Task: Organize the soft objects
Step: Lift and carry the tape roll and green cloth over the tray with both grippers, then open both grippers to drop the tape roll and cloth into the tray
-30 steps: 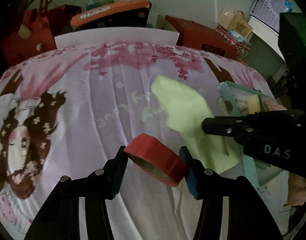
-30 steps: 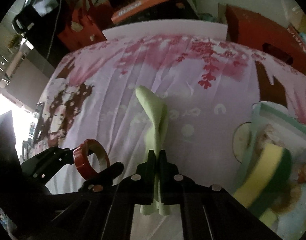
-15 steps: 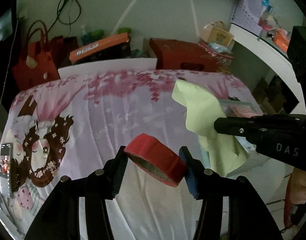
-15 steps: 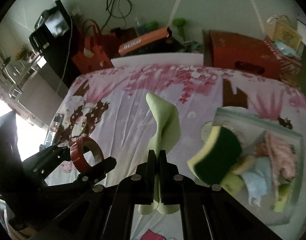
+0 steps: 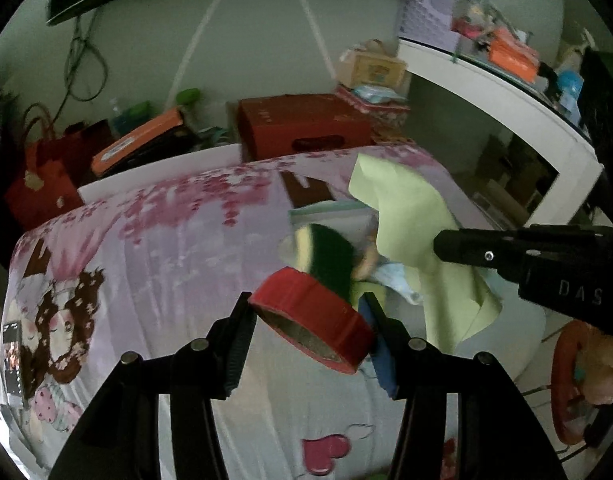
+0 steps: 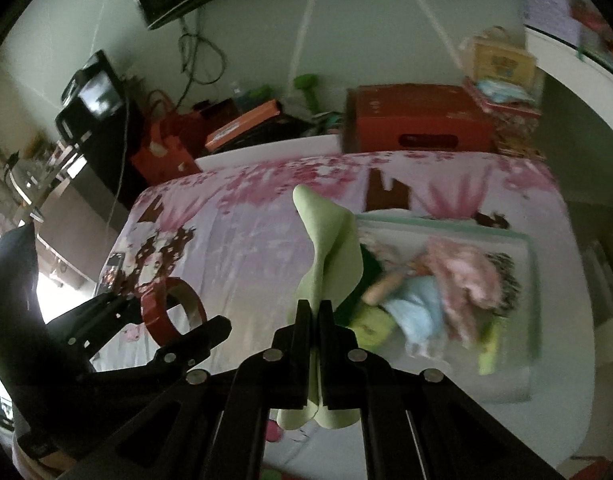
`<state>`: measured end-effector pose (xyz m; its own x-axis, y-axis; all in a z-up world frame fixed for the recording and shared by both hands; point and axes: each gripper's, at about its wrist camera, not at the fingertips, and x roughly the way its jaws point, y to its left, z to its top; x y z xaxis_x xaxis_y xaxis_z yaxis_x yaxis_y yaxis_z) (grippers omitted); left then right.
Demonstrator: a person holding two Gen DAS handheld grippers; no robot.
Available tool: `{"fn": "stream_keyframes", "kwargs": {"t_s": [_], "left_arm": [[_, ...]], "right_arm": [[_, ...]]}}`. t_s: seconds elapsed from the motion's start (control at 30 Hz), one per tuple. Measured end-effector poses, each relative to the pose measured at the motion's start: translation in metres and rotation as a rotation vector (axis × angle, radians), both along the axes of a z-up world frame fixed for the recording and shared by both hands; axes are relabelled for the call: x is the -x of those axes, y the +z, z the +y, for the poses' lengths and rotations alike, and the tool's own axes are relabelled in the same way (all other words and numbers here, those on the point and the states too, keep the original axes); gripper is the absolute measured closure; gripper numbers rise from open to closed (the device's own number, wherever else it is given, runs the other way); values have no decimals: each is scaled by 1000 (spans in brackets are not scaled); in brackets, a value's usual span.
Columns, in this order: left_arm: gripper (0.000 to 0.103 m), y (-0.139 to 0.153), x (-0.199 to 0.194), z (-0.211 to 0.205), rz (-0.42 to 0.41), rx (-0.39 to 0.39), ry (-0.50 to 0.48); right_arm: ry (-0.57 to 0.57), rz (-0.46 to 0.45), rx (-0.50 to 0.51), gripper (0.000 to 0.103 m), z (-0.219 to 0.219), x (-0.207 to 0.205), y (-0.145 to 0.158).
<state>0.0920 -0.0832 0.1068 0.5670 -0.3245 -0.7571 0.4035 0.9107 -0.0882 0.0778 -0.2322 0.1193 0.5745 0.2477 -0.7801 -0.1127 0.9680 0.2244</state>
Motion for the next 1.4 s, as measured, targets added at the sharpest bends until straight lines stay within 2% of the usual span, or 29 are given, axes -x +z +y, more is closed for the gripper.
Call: {"fn": "stream_keyframes", "kwargs": {"t_s": [0.23, 0.43, 0.93, 1.17, 1.23, 1.3, 1.4], "left_arm": [[49, -8, 5, -55, 13, -40, -74], [48, -30, -3, -98, 48, -81, -126], [48, -97, -41, -135, 149, -163, -133], [48, -111, -48, -138, 172, -170, -139], [45, -113, -49, -137, 182, -170, -138], [33, -113, -49, -136, 193, -171, -136], [27, -106, -47, -132, 193, -155, -132]], "right_arm": [[-90, 33, -5, 99, -63, 10, -16], [-137, 80, -9, 99, -99, 3, -43], [-172, 206, -11, 99, -126, -37, -120], [-179, 248, -1, 99, -126, -45, -138], [-182, 250, 1, 99, -125, -45, -137], [-183, 248, 7, 96, -123, -44, -133], [-189, 240, 20, 95, -122, -42, -126]]}}
